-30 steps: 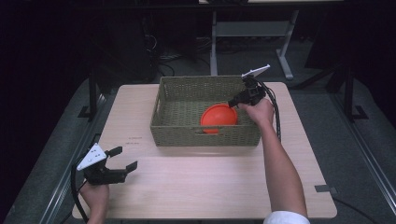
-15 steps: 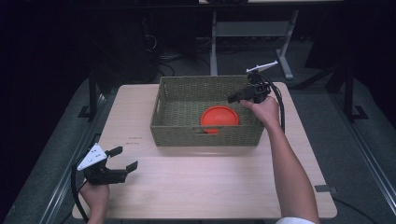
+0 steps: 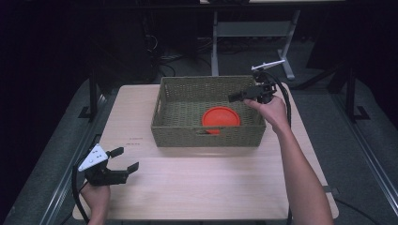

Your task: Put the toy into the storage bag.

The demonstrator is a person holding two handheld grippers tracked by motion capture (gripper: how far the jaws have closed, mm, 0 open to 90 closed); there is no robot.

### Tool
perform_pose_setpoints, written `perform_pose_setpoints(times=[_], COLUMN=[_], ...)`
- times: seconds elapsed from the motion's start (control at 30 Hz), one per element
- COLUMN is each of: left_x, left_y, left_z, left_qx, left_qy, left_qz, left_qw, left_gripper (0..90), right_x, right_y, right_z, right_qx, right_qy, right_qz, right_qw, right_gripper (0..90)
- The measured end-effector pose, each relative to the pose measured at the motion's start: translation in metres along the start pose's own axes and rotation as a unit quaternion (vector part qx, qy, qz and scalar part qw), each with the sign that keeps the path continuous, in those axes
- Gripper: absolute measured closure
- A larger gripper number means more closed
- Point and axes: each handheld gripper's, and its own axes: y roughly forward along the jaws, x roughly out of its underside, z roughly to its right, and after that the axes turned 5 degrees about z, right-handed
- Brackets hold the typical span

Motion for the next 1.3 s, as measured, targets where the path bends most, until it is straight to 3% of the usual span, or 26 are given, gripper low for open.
perform_pose_setpoints(times=[0.4, 1.3], left_x=[0.000, 0.000], left_y=[0.001, 0.000], left_z=[0.002, 0.001], left_qx=[-0.001, 0.002], left_qy=[0.002, 0.000], left_qz=[-0.003, -0.003], left_qw=[1.0000, 1.0000], left_gripper=[12.7, 12.7], right_x=[0.017, 0.060], right_y=[-0.024, -0.071], right_z=[-0.002, -0.016], right_qx=[-0.031, -0.062], right_qy=[-0.008, -0.041], right_qz=[0.007, 0.022], right_qw=[0.9995, 0.9970], right_gripper=[19.9, 17.4])
